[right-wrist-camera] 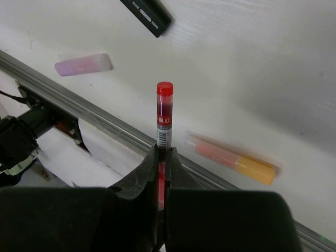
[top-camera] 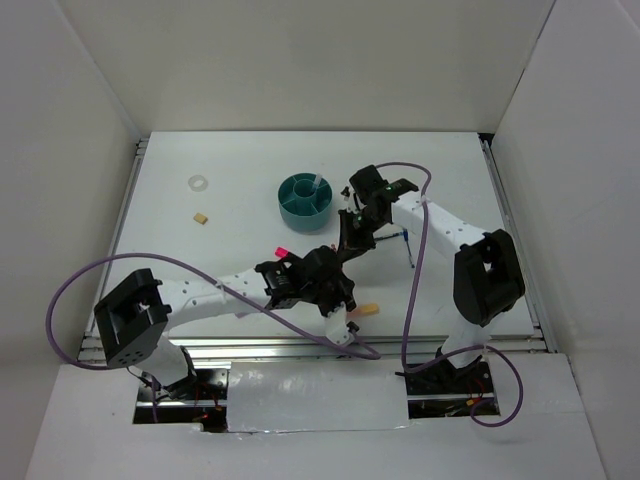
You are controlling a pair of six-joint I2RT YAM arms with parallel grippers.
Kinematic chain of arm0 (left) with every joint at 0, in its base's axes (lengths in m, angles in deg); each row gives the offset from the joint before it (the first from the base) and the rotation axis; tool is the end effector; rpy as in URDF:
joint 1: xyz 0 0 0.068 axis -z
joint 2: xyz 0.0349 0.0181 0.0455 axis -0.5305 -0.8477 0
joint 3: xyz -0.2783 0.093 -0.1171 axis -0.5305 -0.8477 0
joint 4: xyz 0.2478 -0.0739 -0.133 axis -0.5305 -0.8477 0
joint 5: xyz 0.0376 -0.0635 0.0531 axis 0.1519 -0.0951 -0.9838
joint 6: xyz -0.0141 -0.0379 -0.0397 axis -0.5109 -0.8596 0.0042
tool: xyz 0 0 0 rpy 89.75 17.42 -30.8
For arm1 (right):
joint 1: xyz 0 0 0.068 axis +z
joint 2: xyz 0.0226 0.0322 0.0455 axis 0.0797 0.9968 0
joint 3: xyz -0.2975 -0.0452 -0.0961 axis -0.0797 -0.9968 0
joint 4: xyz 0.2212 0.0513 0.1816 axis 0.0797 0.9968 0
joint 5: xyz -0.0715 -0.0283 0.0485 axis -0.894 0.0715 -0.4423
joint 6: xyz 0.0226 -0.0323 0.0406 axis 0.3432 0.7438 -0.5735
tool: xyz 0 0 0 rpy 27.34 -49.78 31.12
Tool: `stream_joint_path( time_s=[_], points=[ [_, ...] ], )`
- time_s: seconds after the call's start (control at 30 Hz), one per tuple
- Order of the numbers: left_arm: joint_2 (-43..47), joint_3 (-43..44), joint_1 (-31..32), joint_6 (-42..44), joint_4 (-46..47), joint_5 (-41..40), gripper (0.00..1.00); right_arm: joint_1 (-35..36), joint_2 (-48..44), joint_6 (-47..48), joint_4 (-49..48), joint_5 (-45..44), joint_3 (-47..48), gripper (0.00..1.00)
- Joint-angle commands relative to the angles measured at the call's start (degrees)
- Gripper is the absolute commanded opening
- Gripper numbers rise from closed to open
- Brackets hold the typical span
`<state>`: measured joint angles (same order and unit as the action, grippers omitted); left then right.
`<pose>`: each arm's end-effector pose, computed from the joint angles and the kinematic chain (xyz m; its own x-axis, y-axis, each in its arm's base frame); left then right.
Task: Sort the stationery into containers
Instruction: Pass the stationery from the right arm to the left, then place the stationery into the container
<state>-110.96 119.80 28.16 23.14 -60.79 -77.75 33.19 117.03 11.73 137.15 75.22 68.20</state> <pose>0.1743 -0.3194 0.2536 0.8929 0.4103 -0.1854 0.4031 -0.5453 0.7350 0.3297 0.1989 0.2717 -0.9822 -0.1100 -0.1522 -0.1729 0.8464 0.5038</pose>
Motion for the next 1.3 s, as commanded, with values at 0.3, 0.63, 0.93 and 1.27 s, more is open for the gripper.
stream_joint_path(
  time_s=[0.3,0.63,0.93,1.27],
  points=[
    [5.2,0.3,6.5,-5.1,0.1,-1.5,0.00,-4.8,-5.4,6.3,-1.1,8.9,-1.3,0.71],
    [13.6,12.4,11.7,-37.3,-3.9,3.1,0.00,-24.1,-3.7,23.7,6.7,14.8,8.4,0.83],
    [4.5,29.4,-21.3,-80.6,7.8,19.4,0.00,-31.1,-8.3,25.8,-1.1,4.6,3.8,0.79],
    [-6.9,26.9,-40.3,-94.0,31.3,26.5,0.00,-32.3,-9.1,24.7,-6.0,2.6,-5.3,0.74]
  ],
)
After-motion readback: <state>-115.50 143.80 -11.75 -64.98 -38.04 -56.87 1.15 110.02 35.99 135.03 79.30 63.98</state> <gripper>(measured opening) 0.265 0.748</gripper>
